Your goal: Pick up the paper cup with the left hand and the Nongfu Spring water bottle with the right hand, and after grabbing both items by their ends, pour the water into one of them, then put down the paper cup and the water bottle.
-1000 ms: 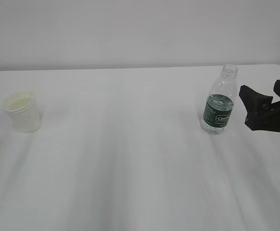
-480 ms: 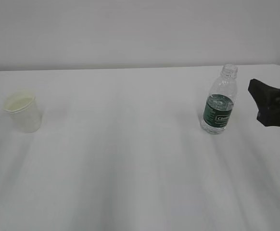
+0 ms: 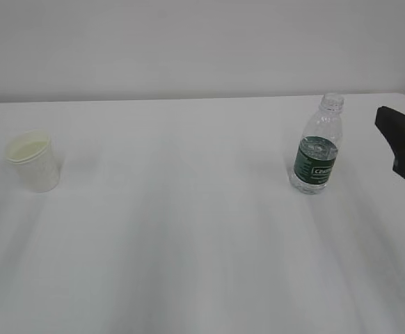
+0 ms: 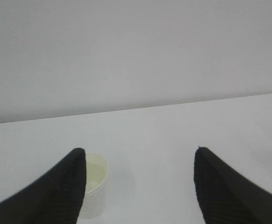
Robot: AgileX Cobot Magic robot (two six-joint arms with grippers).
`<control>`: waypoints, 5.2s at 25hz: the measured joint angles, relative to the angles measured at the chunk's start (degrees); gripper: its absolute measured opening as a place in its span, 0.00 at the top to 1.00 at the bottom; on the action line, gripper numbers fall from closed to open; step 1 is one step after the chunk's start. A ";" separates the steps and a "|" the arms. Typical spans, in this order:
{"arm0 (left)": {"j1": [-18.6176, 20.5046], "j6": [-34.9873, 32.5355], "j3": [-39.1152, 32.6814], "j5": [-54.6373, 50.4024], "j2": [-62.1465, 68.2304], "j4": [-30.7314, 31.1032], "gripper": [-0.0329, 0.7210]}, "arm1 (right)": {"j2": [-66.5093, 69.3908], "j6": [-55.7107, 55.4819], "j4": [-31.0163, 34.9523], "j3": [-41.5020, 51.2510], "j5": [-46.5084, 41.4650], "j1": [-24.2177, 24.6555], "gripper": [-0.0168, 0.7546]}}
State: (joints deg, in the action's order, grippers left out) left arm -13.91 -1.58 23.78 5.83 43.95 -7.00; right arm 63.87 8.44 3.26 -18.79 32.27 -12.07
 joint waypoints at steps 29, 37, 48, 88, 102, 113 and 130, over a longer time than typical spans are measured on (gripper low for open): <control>7.20 0.00 10.04 -28.86 -16.06 5.55 0.27 | -25.35 1.86 0.40 -0.58 -25.98 0.00 0.22; 7.20 -0.02 10.09 -36.10 -21.40 6.24 0.27 | -26.54 1.91 0.54 -3.99 -34.78 0.00 0.22; 7.20 1.93 10.18 -44.59 -27.18 8.00 0.28 | -27.51 1.91 -0.12 -9.86 -46.62 0.00 0.22; 7.20 5.36 15.08 -74.62 -38.43 10.06 0.30 | -55.81 -4.33 -7.52 -11.66 -83.07 0.00 0.22; 7.20 5.58 14.50 -78.41 -41.14 8.99 0.30 | -57.40 -7.02 -9.42 -12.80 -95.07 0.00 0.22; 7.20 6.28 12.71 -78.56 -42.96 8.39 0.34 | -61.02 -8.44 -10.76 -10.98 -98.23 0.00 0.22; 7.20 6.55 7.02 -70.44 -43.08 8.17 0.35 | -64.81 -10.61 -10.57 -9.79 -98.23 0.00 0.22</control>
State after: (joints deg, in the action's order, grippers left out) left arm -6.72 4.97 30.80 -64.61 0.87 1.17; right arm -0.94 -2.17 -7.31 -28.58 -65.96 -12.07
